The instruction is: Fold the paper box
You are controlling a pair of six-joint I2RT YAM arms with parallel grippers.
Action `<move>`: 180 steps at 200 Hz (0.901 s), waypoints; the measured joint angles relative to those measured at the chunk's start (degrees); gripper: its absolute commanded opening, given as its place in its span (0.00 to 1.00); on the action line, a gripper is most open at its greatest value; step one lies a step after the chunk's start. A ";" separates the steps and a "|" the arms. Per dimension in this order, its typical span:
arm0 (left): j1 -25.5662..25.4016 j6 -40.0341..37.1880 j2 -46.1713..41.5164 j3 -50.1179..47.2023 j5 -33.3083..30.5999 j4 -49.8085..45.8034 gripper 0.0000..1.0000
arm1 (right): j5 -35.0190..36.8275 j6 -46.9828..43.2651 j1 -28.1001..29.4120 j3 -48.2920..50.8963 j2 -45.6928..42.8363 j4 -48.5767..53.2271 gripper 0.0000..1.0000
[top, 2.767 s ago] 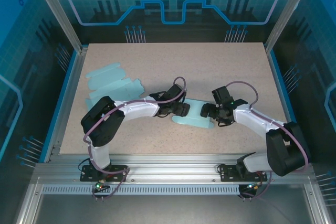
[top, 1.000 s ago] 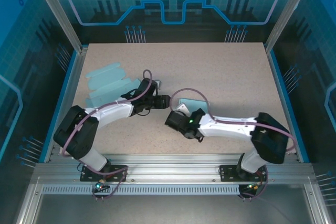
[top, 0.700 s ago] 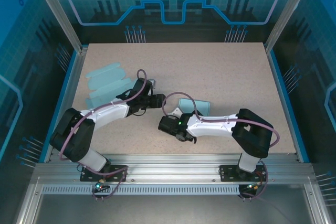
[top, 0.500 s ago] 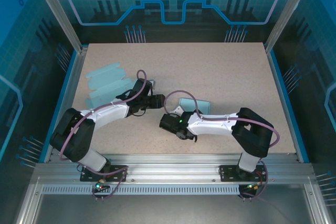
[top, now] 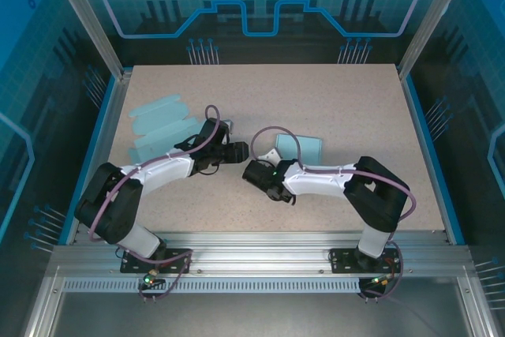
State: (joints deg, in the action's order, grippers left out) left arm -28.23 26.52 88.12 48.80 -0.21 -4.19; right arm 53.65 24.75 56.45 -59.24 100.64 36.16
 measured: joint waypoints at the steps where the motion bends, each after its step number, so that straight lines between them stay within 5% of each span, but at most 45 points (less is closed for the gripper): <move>1: 0.00 0.00 -0.02 0.00 0.00 0.00 0.70 | 0.04 -0.13 -0.04 0.02 0.00 -0.15 0.41; 41: 0.00 0.17 -1.09 0.00 -0.02 -0.04 0.70 | 1.46 -3.85 -2.82 1.84 0.35 -7.87 0.48; 79: 0.00 0.15 -1.70 0.00 -0.46 -0.66 0.70 | 0.07 -8.09 -4.17 3.61 1.09 -13.92 0.70; 139: 0.02 0.15 -1.73 0.00 -0.63 -1.31 0.70 | -2.05 -9.14 -4.28 4.24 2.58 -16.11 0.70; 180: 0.04 0.15 -1.73 0.00 -0.63 -1.53 0.70 | -0.09 -6.82 -6.21 0.85 5.88 -14.10 0.54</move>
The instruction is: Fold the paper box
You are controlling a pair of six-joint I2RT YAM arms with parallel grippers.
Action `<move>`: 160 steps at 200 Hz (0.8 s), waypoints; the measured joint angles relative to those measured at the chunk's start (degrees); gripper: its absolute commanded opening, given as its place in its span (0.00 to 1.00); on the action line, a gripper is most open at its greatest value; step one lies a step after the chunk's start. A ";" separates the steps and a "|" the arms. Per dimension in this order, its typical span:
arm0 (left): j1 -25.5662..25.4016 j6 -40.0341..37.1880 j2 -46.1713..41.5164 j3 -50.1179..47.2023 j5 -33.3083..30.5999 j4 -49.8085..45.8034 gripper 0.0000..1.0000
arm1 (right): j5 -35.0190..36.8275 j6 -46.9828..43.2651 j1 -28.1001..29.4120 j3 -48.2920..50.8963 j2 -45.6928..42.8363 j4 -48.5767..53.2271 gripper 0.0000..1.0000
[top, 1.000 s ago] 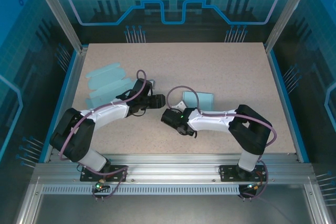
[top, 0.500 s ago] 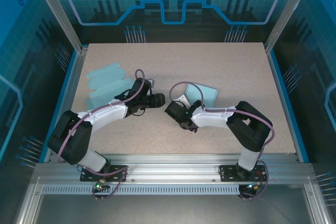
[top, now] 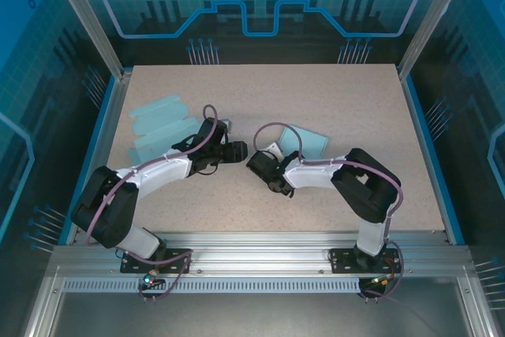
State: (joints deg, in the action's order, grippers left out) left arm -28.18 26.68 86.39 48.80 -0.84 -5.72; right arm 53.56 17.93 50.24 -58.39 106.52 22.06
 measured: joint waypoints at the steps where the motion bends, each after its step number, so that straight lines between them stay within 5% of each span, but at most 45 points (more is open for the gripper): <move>1: 0.02 0.00 0.00 0.00 0.00 -0.02 0.70 | 0.09 -0.02 -0.07 -0.09 0.09 0.00 0.54; 86: 0.24 -0.02 0.00 0.00 0.02 -0.02 0.70 | 12.76 5.64 -2.69 -3.98 2.62 5.22 0.00; 160: 0.24 -0.13 -1.66 0.00 -0.52 -0.98 0.71 | 9.29 0.98 -2.60 -5.49 0.61 6.82 0.00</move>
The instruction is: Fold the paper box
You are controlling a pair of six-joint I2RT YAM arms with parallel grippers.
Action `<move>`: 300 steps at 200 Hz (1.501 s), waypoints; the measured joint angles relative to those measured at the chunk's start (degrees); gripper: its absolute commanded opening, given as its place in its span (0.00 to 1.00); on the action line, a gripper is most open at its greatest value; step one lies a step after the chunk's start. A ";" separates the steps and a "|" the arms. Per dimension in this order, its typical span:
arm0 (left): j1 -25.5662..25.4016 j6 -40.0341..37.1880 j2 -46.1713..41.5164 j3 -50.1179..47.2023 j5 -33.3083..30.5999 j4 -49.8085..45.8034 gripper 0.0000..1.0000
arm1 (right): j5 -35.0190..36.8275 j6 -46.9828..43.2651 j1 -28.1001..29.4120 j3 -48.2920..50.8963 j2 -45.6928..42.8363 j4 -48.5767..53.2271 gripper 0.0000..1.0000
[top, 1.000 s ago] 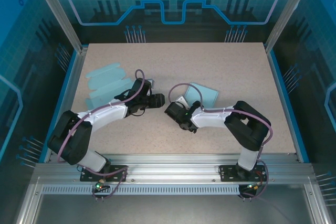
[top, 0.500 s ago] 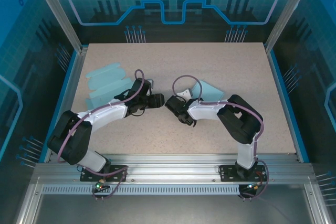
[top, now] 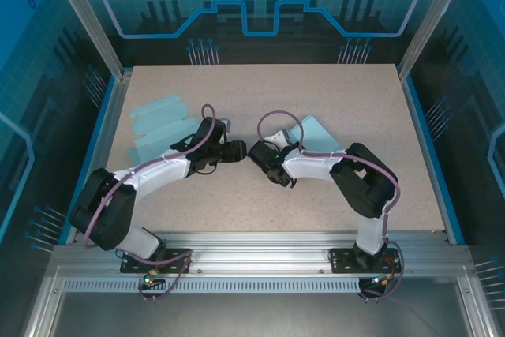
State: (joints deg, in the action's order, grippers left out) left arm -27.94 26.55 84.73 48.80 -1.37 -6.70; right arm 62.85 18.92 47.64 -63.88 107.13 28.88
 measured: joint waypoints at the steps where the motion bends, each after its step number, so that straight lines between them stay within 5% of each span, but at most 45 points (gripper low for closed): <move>1: 0.00 -0.02 -0.04 0.00 -0.04 -0.04 0.71 | -0.11 -0.04 0.02 -0.07 -0.09 0.07 0.00; 108: 3.26 -2.78 -8.85 -2.84 -0.83 -0.87 0.71 | -33.40 -10.01 -0.17 -17.79 -9.86 24.37 0.00; 159: 3.72 -2.91 -11.96 -5.53 1.38 -0.63 0.70 | -49.46 -16.46 -6.16 -25.00 -8.39 32.28 0.00; 202: 3.78 -2.93 -12.46 -7.32 2.80 0.07 0.71 | -53.09 -20.72 -8.81 -30.93 -1.33 34.64 0.01; 300: 5.03 -16.70 -7.19 -5.22 13.70 10.40 0.68 | -54.40 -21.70 -9.14 -34.12 3.37 34.97 0.41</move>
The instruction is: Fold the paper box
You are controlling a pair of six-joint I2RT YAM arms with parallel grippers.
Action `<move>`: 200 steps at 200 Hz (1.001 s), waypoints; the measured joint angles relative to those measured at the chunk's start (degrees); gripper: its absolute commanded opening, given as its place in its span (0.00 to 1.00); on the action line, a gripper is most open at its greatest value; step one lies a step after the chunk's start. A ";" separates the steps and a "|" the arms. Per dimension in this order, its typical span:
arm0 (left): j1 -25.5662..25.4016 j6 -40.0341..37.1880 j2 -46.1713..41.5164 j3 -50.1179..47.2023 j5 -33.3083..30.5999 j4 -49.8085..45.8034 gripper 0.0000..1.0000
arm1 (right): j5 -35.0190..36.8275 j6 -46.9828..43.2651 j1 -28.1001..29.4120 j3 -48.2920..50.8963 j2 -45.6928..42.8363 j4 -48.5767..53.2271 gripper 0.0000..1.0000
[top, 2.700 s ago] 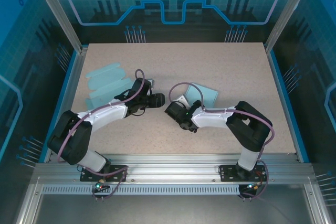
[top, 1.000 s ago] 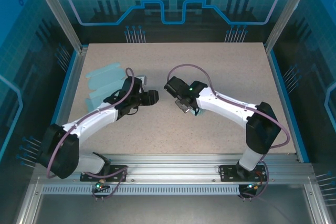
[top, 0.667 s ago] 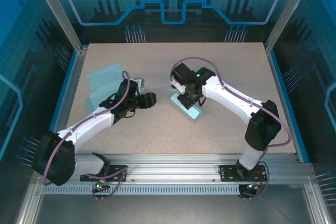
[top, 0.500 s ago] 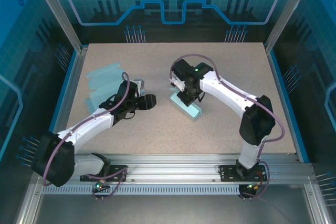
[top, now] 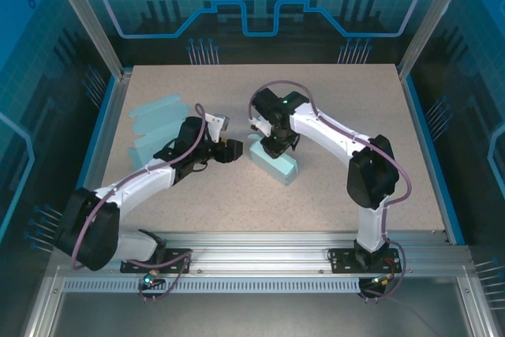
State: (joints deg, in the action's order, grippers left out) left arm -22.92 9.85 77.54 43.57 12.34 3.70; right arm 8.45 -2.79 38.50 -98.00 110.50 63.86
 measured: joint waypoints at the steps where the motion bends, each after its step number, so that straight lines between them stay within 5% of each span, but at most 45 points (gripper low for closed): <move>1: 0.09 -0.24 0.17 0.17 0.26 0.07 0.67 | 0.02 -0.07 0.00 0.00 0.00 0.00 0.41; 97: 6.25 -22.14 10.03 14.23 21.05 -4.28 0.68 | -1.44 1.57 -0.39 0.15 -4.07 -0.76 0.54; 154: 6.25 -39.89 16.20 25.42 23.52 -20.65 0.52 | -4.76 5.92 -2.23 2.10 -9.92 -2.01 0.56; 200: 5.68 -47.32 20.44 30.67 23.54 -29.46 0.51 | -4.17 12.87 -2.84 11.80 -24.41 -5.05 0.72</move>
State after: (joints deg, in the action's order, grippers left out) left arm -17.23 -37.47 97.97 74.24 35.88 -25.76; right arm 4.27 10.09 35.66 -86.19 86.08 58.81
